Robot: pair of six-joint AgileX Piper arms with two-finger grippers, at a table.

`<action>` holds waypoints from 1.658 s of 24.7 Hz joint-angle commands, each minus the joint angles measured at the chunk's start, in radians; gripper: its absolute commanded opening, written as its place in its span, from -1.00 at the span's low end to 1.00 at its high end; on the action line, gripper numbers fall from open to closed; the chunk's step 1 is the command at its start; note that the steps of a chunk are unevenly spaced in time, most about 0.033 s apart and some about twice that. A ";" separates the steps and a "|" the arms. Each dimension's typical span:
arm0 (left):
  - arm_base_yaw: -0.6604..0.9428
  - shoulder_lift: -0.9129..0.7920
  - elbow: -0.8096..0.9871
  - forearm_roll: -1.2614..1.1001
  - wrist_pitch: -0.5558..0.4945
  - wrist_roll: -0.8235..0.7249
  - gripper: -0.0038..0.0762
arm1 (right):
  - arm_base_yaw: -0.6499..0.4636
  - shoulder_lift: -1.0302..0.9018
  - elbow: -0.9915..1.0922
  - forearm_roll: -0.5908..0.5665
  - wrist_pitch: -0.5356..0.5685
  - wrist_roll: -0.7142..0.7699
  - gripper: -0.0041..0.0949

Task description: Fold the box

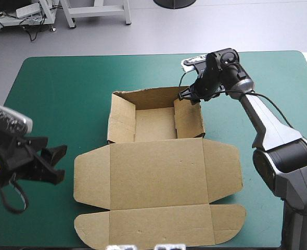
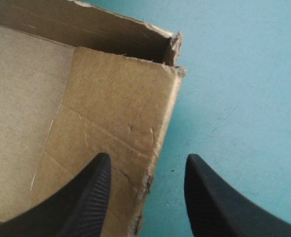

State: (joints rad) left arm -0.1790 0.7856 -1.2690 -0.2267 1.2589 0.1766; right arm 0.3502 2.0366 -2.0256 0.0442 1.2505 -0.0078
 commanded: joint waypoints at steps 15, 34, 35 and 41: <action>-0.001 -0.157 0.097 0.058 0.021 -0.012 0.00 | -0.006 -0.067 -0.020 -0.044 0.009 0.036 -0.92; -0.001 -0.157 0.097 0.087 -0.001 -0.017 0.00 | -0.821 -0.175 0.095 -0.118 0.007 -0.098 -0.89; -0.001 -0.157 0.097 0.085 -0.001 -0.017 0.00 | -0.821 -0.163 0.116 -0.130 -0.004 -0.120 -0.82; -0.001 -0.157 0.097 0.085 -0.001 -0.020 0.00 | -0.822 -0.126 0.122 -0.134 -0.019 -0.213 -0.37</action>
State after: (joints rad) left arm -0.1790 0.6196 -1.1521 -0.1273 1.2589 0.1700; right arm -0.4677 1.9554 -1.8787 -0.0735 1.2368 -0.1657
